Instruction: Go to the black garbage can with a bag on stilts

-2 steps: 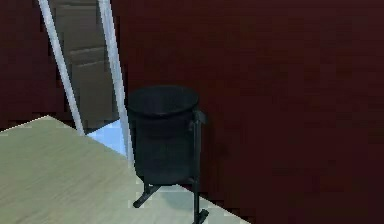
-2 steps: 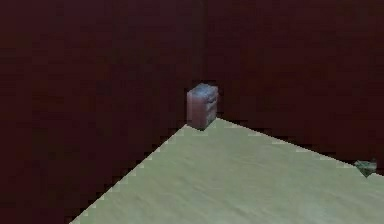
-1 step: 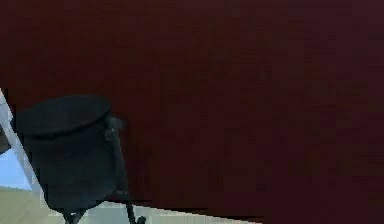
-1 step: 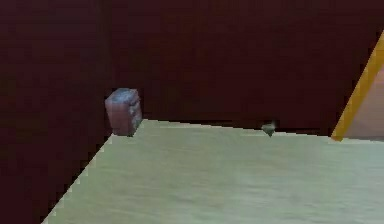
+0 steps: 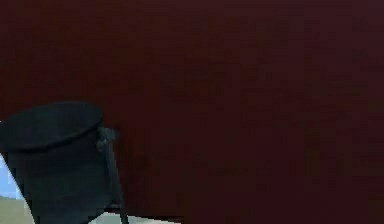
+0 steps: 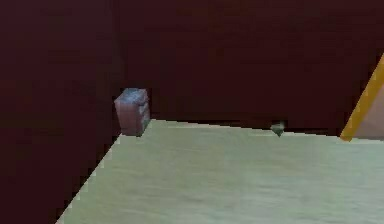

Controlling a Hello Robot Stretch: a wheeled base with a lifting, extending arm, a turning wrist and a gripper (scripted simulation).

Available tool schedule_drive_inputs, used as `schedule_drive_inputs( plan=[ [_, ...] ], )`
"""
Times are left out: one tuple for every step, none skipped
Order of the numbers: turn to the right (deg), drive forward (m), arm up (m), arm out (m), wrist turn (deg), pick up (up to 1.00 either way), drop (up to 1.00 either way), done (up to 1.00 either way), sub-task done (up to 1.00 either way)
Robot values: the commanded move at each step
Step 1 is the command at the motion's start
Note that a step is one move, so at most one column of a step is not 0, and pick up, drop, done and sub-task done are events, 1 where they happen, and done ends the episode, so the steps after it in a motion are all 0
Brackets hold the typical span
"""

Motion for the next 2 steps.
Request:
schedule_drive_inputs(
  plan=[
    [-33.0,0.00,0.00,0.00,0.0,0.00,0.00,0.00,0.00],
    [0.0,0.00,0.00,0.00,0.0,0.00,0.00,1.00,0.00]
  ],
)
